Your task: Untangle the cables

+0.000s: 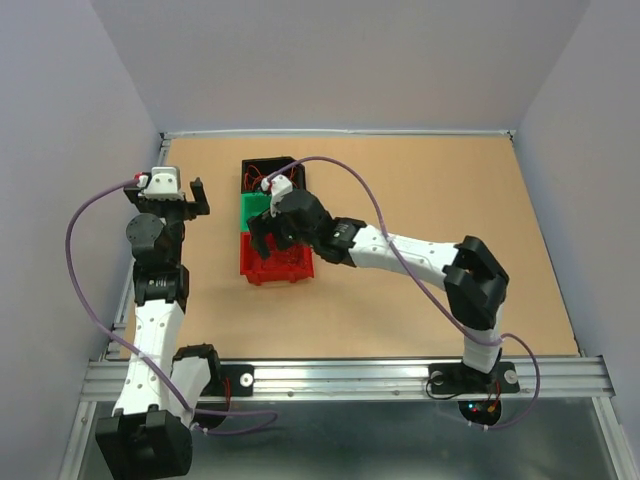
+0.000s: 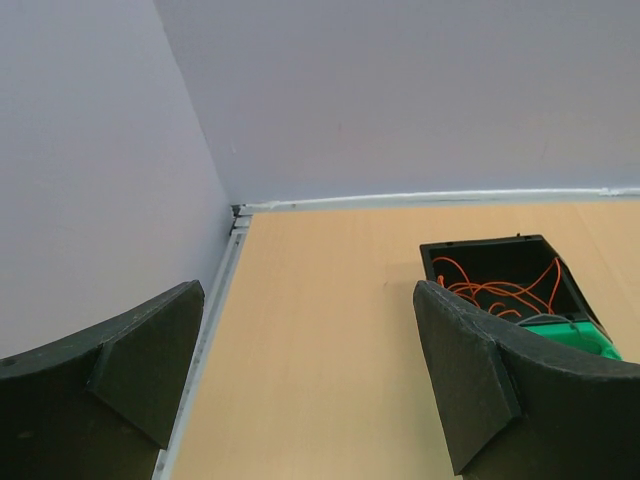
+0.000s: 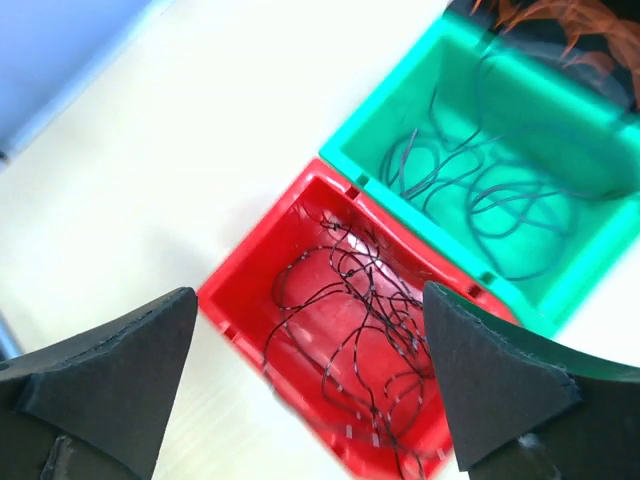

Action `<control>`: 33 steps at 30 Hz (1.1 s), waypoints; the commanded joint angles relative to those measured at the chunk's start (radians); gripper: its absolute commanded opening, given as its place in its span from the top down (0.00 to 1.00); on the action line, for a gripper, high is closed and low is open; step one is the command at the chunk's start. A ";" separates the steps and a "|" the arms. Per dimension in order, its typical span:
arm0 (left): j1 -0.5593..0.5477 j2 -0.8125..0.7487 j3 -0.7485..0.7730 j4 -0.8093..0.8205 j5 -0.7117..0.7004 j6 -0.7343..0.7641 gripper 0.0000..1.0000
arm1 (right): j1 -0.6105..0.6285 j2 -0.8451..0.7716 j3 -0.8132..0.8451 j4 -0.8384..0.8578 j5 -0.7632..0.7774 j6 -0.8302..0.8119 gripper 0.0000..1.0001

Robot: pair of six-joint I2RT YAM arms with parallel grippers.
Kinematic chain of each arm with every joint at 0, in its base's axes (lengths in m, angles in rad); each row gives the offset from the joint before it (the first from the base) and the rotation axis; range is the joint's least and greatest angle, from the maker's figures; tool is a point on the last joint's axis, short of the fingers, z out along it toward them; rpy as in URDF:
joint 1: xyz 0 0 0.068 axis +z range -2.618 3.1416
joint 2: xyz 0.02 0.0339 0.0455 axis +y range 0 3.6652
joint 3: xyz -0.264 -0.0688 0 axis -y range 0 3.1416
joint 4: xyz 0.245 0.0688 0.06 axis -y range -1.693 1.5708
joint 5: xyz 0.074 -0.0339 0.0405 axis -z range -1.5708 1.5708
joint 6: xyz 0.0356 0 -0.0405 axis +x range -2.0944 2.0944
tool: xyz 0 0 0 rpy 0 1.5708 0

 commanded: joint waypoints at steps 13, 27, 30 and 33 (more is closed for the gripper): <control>0.005 -0.079 -0.163 0.104 0.280 -0.028 0.01 | -0.007 -0.851 -0.756 0.173 0.622 0.040 0.00; 0.005 -0.205 -0.420 0.268 0.424 -0.045 0.01 | -0.007 -1.674 -1.299 0.150 0.832 0.167 0.00; 0.005 -0.213 -0.465 0.372 0.385 -0.037 0.01 | -0.007 -1.766 -1.348 0.141 0.873 0.186 0.00; 0.005 -0.190 -0.479 0.405 0.361 -0.040 0.01 | -0.007 -1.823 -1.365 0.139 0.866 0.181 0.00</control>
